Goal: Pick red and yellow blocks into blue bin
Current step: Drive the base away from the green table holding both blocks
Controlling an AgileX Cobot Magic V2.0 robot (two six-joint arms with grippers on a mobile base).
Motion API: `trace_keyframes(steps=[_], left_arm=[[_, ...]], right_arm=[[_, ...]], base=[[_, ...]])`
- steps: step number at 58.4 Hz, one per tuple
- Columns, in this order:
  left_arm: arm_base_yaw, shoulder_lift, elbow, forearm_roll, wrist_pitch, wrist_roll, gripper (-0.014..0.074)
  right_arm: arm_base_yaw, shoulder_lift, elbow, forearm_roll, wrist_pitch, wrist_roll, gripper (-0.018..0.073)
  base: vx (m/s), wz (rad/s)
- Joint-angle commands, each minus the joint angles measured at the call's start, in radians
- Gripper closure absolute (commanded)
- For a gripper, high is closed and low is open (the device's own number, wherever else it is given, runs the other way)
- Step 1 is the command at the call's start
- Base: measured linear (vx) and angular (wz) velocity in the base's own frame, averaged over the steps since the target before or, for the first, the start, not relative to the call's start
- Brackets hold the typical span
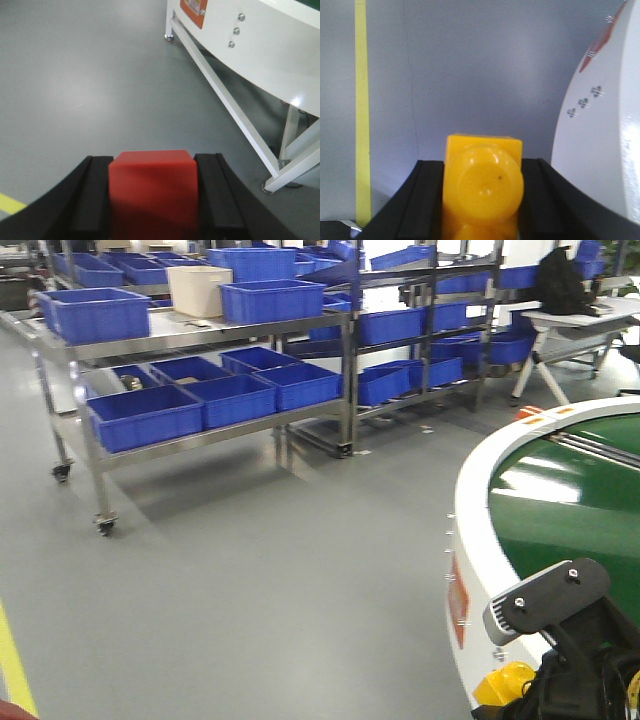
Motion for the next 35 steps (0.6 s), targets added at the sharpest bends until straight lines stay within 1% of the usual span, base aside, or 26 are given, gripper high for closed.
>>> trace_keyframes(steps=[1, 19, 35], left_arm=[[-0.002, -0.001, -0.025, -0.023, -0.057, -0.004, 0.0362], [-0.002, -0.002, -0.025, -0.023, -0.055, -0.004, 0.0362], [-0.002, -0.002, -0.025, -0.023, -0.04, -0.004, 0.0362]], right_arm=[[0.001, -0.022, -0.028, -0.017, -0.046, -0.009, 0.0335], [0.001, -0.022, -0.028, -0.017, -0.046, -0.009, 0.0335], [0.001, -0.022, -0.028, -0.017, -0.046, -0.009, 0.0335]], base=[[-0.09, 0.34], [-0.06, 0.23], [-0.02, 0.09]])
